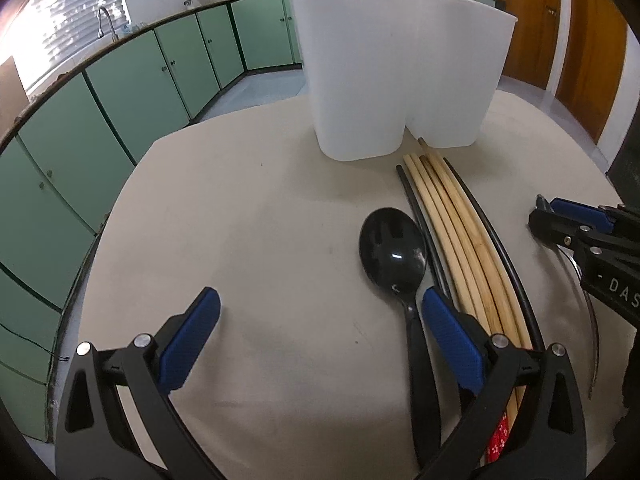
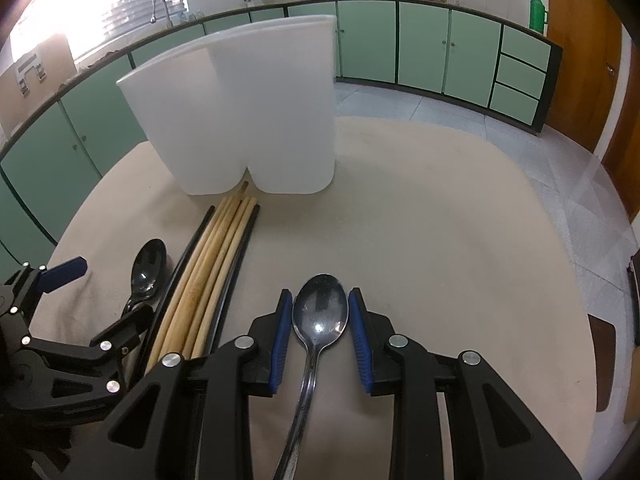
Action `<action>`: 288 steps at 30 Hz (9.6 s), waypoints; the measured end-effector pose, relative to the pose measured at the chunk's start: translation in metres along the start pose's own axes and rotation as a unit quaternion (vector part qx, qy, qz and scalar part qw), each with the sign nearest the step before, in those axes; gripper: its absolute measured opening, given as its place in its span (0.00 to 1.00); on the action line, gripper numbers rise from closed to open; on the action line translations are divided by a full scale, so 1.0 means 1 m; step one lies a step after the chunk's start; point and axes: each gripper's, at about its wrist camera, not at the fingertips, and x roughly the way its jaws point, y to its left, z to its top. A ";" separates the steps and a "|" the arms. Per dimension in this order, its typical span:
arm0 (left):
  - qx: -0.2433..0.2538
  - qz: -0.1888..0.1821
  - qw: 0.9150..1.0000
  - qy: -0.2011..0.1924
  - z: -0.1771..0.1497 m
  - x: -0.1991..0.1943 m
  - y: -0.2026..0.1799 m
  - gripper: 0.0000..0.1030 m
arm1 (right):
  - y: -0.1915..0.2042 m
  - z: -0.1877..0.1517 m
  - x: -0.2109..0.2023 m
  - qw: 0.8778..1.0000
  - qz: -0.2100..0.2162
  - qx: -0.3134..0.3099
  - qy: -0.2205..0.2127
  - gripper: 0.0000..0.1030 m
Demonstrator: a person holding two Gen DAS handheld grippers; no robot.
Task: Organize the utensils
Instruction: 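Grasp the metal spoon with the right tool while the left tool grasps the black plastic spoon, then lift both spoons over the white holder and release them inside, then grasp a black chopstick with the right tool while the left tool grasps another, then carry both black chopsticks up and insert them into the white holder, releasing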
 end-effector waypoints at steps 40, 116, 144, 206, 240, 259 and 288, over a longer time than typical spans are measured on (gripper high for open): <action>-0.040 -0.089 0.994 -0.040 0.017 -0.008 0.000 0.33 | 0.008 -0.014 -0.019 0.999 0.001 -0.015 -0.049 0.28; -0.065 -0.070 0.986 -0.136 -0.016 -0.100 0.018 0.69 | 0.007 -0.030 -0.103 0.990 0.019 0.010 -0.137 0.71; -0.063 -0.065 0.996 -0.021 -0.119 -0.101 -0.007 0.73 | 0.054 -0.140 -0.099 1.000 -0.010 -0.026 -0.014 0.45; -0.029 -0.082 0.994 -0.059 -0.105 -0.133 -0.023 0.05 | 0.029 -0.128 -0.125 0.998 0.015 0.008 -0.061 0.06; -0.009 -0.136 0.956 -0.261 0.071 -0.248 0.029 0.05 | 0.016 0.083 -0.243 0.973 0.080 -0.090 -0.197 0.06; -0.017 -0.112 0.938 -0.329 0.199 -0.219 0.016 0.05 | 0.012 0.198 -0.217 0.967 0.078 -0.061 -0.236 0.06; -0.034 -0.087 0.962 -0.258 0.117 -0.168 0.030 0.46 | -0.018 0.117 -0.166 0.979 0.058 -0.015 -0.194 0.53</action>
